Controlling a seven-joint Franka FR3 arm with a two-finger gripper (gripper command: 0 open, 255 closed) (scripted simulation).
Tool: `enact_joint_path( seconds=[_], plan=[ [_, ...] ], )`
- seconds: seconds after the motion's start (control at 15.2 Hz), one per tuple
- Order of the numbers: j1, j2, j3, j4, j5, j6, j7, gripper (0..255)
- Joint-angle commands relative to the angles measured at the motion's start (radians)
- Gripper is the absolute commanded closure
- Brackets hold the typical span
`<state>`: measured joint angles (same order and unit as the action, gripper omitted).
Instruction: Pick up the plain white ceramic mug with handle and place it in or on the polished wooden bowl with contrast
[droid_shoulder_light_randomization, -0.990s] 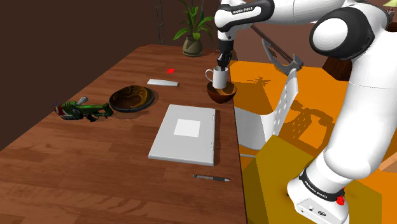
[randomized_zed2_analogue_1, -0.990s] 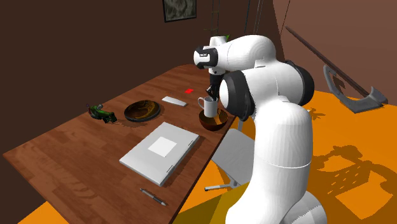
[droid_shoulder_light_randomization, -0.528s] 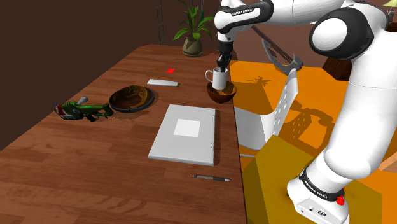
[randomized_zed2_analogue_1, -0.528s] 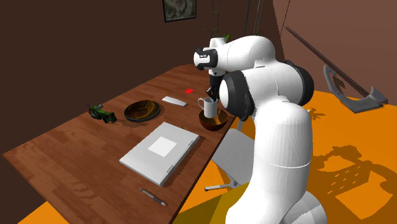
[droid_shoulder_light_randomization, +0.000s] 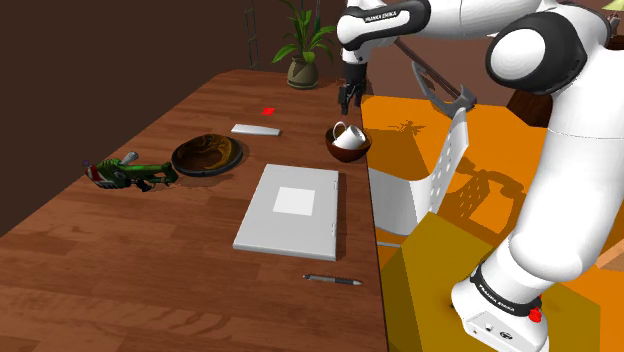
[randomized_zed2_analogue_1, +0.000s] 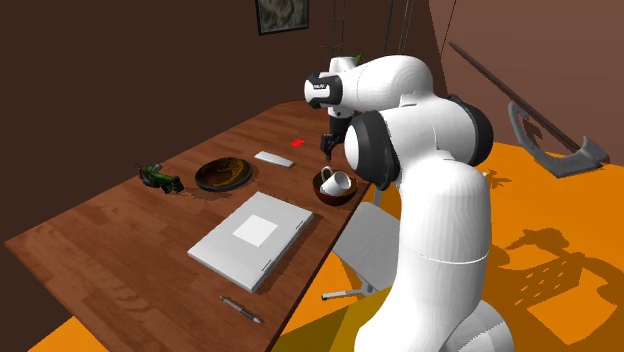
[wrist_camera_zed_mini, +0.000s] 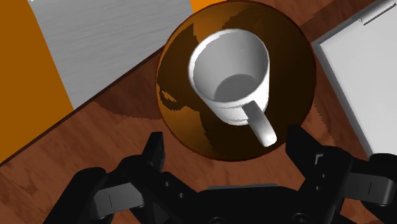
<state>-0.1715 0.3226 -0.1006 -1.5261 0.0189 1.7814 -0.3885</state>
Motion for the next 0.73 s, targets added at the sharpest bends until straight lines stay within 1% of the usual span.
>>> enact_joint_path(
  seconds=[0.0, 0.13, 0.66],
  plan=[
    [-0.001, 0.000, 0.000, 0.053, 0.000, -0.053, 0.000, 0],
    [-0.002, 0.008, -0.001, 0.124, 0.000, -0.116, 0.000, 0],
    [-0.002, 0.008, -0.001, 0.123, 0.000, -0.116, 0.000, 0]
  ],
)
